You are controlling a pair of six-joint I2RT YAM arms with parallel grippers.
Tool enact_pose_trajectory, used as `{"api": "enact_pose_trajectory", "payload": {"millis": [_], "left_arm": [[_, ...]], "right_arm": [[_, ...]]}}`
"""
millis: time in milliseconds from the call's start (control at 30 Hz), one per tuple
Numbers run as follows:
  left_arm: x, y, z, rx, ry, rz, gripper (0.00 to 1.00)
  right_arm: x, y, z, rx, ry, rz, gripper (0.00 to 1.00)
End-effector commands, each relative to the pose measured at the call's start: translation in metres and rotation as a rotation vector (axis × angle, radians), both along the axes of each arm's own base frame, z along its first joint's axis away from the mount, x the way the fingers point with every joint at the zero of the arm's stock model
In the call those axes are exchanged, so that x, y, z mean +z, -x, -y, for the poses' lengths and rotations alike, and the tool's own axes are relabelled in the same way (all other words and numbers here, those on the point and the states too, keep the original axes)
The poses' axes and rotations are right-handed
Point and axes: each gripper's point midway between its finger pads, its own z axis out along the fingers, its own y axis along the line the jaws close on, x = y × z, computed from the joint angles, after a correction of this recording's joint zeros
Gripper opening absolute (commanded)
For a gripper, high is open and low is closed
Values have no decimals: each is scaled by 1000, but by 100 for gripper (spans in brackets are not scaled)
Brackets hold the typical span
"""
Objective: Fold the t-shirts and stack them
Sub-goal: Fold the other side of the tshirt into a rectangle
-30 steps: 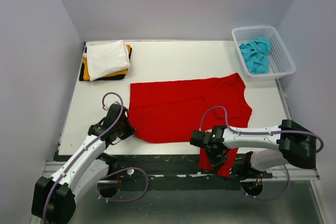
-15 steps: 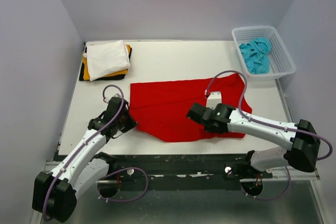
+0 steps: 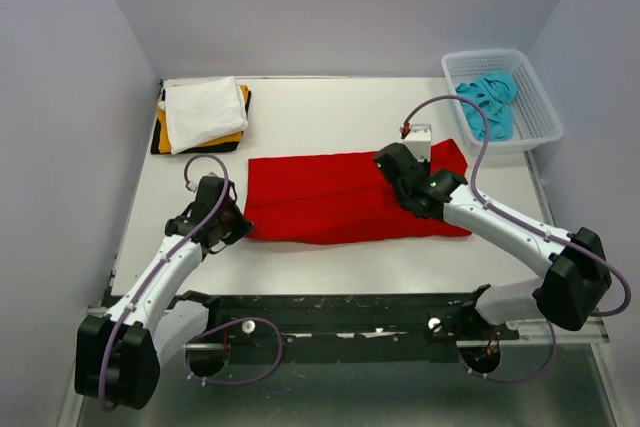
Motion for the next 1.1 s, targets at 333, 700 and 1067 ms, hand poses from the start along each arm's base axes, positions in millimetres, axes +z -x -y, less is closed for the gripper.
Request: {"api": "enact_pose_trajectory", "payload": {"millis": [333, 700, 1067], "left_arm": [[7, -47, -11, 25, 5, 2, 0], [5, -62, -33, 109, -69, -77, 98], [57, -71, 18, -84, 73, 120, 98]], "right_arm": [[-8, -98, -5, 53, 48, 33, 1], [-54, -179, -13, 9, 131, -4, 87], [-13, -107, -1, -161, -246, 80, 100]]}}
